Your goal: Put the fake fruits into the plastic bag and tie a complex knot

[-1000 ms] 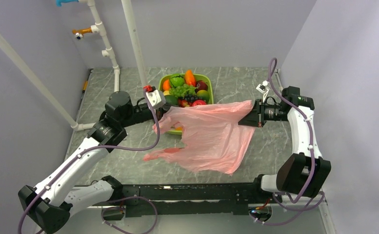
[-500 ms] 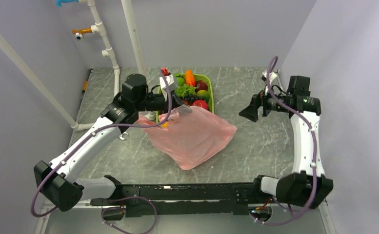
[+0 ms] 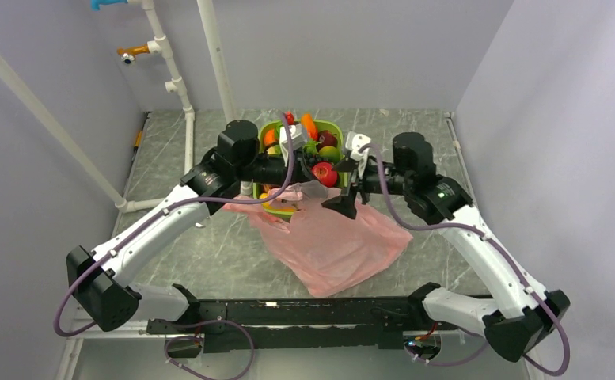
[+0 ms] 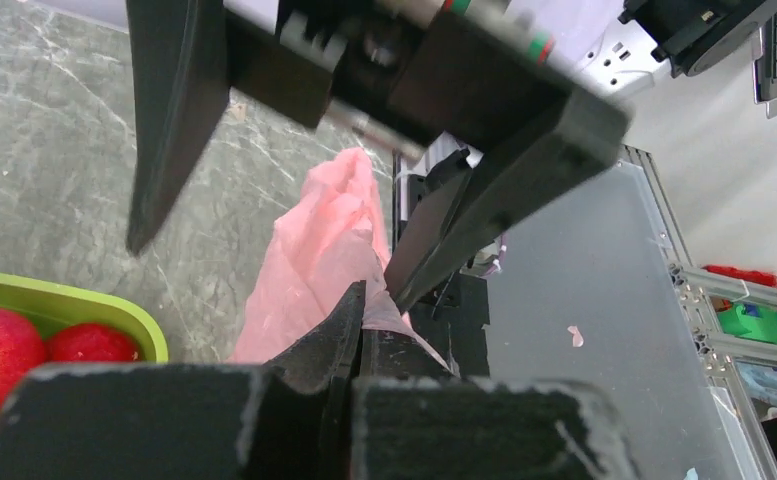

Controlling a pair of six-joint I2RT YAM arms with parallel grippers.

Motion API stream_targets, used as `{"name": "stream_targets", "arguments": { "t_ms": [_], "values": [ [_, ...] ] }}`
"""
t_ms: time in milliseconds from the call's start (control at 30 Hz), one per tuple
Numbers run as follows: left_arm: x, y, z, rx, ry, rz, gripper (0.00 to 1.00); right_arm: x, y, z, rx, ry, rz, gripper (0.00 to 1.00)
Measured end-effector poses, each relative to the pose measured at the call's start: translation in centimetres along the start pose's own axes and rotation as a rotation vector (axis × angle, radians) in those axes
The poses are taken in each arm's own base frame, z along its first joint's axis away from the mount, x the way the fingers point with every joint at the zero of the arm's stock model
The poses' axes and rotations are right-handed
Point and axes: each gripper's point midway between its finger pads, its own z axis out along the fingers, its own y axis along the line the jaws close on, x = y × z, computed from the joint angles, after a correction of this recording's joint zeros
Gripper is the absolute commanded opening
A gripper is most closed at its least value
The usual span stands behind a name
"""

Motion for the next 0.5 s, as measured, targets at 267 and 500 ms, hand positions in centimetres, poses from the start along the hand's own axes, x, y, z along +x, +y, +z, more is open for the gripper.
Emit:
{"name": "stream_targets", "arguments": {
  "t_ms": [267,500],
  "values": [
    [-1.9,1.4,-1.9,-0.033,-0.043,0.019,0.86,4.1,1.9,1.9,-0.075,0.087,0.093,0.00],
    [-4.6,6.1,-14.2,-0.450,-0.278,0.085,1.00,3.1,-0.9,-1.6,0.053,0.026,0.187,0.00]
  ]
}}
